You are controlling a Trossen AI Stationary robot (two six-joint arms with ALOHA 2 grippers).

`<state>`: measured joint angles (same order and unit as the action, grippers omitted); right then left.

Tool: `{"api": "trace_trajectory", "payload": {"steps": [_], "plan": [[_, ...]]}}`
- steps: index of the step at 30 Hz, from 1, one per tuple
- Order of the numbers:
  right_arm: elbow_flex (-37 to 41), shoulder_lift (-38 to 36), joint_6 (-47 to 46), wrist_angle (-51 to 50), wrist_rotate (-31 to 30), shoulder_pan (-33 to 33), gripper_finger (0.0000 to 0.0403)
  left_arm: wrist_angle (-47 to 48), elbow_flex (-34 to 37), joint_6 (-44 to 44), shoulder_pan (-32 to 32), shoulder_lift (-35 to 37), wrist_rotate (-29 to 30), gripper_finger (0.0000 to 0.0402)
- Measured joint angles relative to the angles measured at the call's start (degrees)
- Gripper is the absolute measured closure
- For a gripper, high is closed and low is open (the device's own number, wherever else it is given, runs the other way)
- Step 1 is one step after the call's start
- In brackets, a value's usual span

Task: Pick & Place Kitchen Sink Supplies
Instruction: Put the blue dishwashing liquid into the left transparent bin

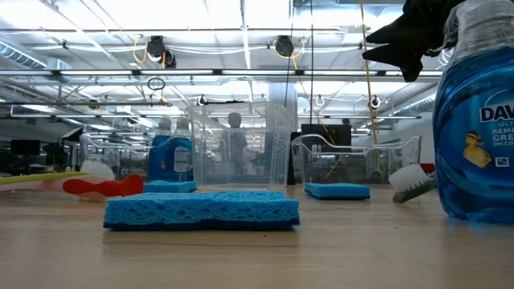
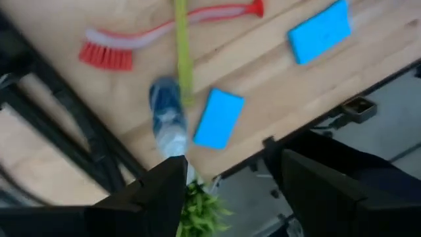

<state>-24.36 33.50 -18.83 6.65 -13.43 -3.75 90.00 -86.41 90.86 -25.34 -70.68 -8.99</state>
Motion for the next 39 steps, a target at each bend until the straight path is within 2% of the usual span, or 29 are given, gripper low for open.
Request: {"api": "trace_trajectory", "payload": {"steps": [5,15,23,27,39], "plan": [[0.0,-0.01,0.0,0.0,0.0,0.0,0.0248,-0.08,0.04,2.97,-3.78,-2.72,2.72,0.0156],[0.0,0.0,0.0,0.0,0.0,0.0,0.0248,-0.1,0.46,5.07,-9.12,-8.24,2.92,0.0156],[0.0,-0.01,0.0,0.0,0.01,0.0,0.0248,0.09,8.38,13.91,-14.31,-8.02,-0.54,0.0156],[0.0,-0.02,0.0,0.0,0.0,0.0,0.0248,-0.08,9.78,14.7,-15.24,-8.02,1.67,0.0156],[0.0,0.0,0.0,0.0,0.0,0.0,0.0248,-0.31,13.65,13.89,-15.19,-7.99,1.91,0.0156]]}}
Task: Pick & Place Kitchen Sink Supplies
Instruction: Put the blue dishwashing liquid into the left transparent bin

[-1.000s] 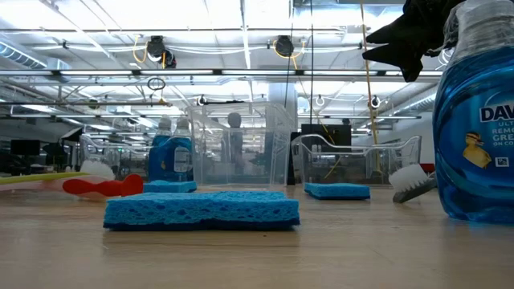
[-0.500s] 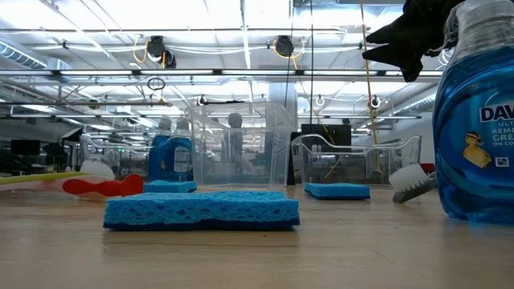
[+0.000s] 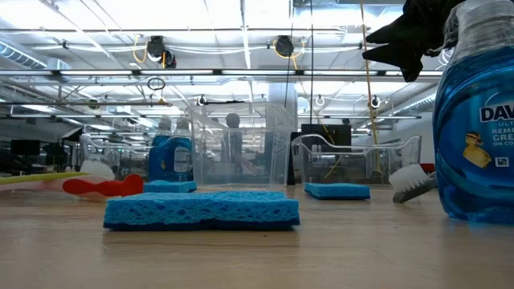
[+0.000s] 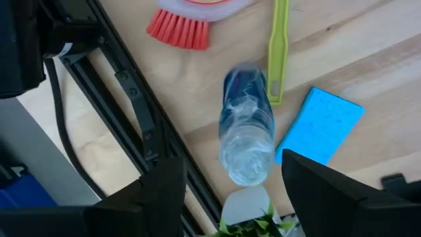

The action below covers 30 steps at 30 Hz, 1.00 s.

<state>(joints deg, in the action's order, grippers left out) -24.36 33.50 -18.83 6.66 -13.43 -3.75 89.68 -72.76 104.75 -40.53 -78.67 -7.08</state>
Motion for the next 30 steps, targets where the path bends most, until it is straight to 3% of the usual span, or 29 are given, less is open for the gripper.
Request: {"api": "trace_trajectory", "payload": {"steps": [20,30], "plan": [[0.0,-0.01,-0.02,0.01,0.0,0.0,0.0248,-6.24,6.82,-1.18,0.0,0.0,-0.25,0.0159],[0.0,-0.02,-0.02,0.0,0.0,0.0,0.0248,-6.55,6.92,-2.47,0.0,0.13,-0.34,0.0265]]}}
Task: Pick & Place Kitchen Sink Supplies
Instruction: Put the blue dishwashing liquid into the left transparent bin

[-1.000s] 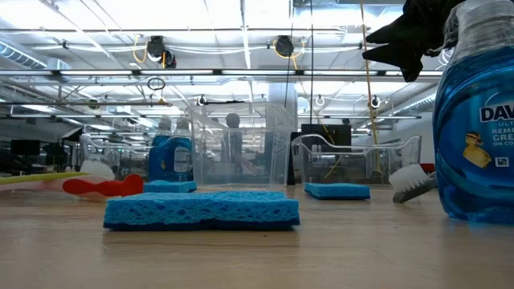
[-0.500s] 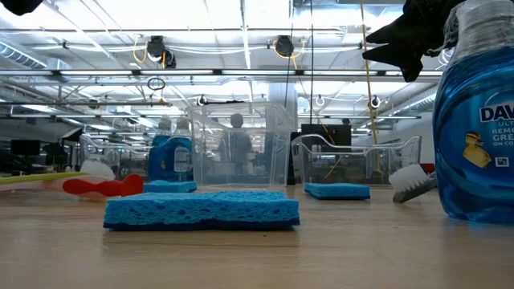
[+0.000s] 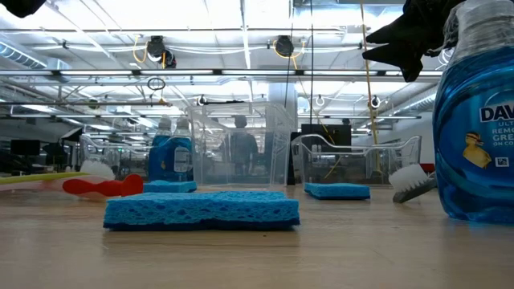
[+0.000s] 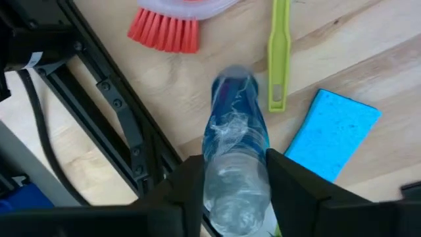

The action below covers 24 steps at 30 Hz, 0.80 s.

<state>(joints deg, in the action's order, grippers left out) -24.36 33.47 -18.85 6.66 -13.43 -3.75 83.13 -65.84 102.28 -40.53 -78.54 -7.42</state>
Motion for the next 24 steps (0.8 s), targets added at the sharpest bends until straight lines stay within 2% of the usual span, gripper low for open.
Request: {"api": "trace_trajectory", "payload": {"steps": [8,12,24], "plan": [[0.0,0.0,0.0,0.02,0.0,0.0,0.0248,0.7,0.0,0.0,0.0,-0.02,-0.38,0.0264],[0.0,0.01,0.0,0.0,0.0,0.0,0.0248,0.98,0.09,-0.46,0.0,0.44,-3.15,0.0265],[0.0,0.0,0.0,0.02,0.0,0.0,0.0248,0.07,-0.49,0.0,0.0,8.68,-6.77,0.0265]]}}
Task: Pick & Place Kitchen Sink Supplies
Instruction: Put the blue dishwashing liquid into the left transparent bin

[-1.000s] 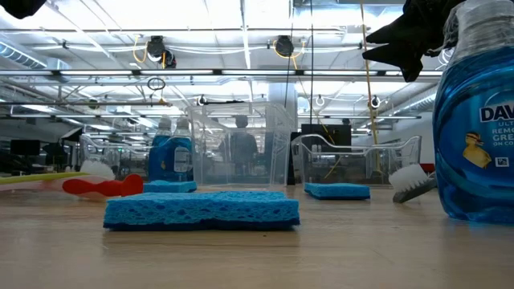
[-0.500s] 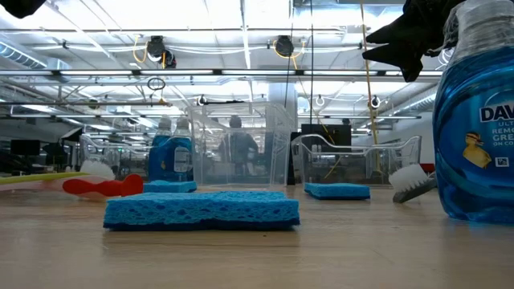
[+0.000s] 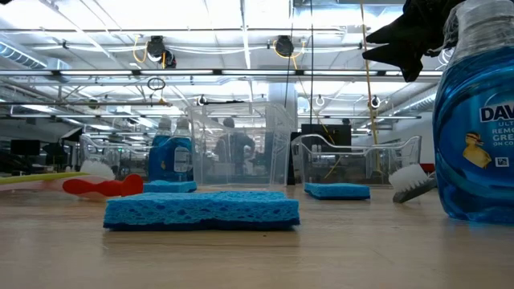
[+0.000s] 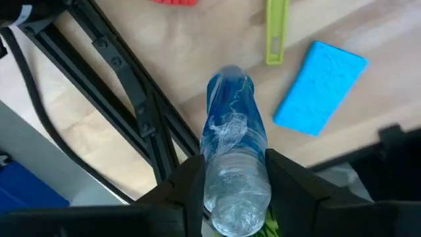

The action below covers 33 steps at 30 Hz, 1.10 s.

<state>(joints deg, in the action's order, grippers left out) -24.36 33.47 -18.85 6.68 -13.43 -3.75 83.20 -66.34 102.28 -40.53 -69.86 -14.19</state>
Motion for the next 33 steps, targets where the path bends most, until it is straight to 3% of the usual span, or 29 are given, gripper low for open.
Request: {"api": "trace_trajectory", "payload": {"steps": [4,7,15,28,33], "plan": [[0.0,0.0,0.0,0.02,0.0,0.0,0.0248,-0.69,-2.3,0.01,0.02,3.38,4.09,0.0265],[0.0,0.0,0.0,0.0,0.0,0.0,0.0248,-2.47,-4.02,-0.04,0.06,5.8,10.38,0.0265],[0.0,0.02,0.0,0.02,0.0,0.0,0.0248,-12.3,-4.51,-5.05,0.04,11.31,34.69,0.0265],[-0.01,0.02,0.0,0.02,0.0,0.0,0.0248,-13.91,-4.51,-10.28,0.42,14.72,73.82,0.0265],[0.0,0.0,0.0,0.02,0.0,0.0,0.0248,-13.36,-4.6,-18.68,5.21,15.48,82.09,0.0265]]}}
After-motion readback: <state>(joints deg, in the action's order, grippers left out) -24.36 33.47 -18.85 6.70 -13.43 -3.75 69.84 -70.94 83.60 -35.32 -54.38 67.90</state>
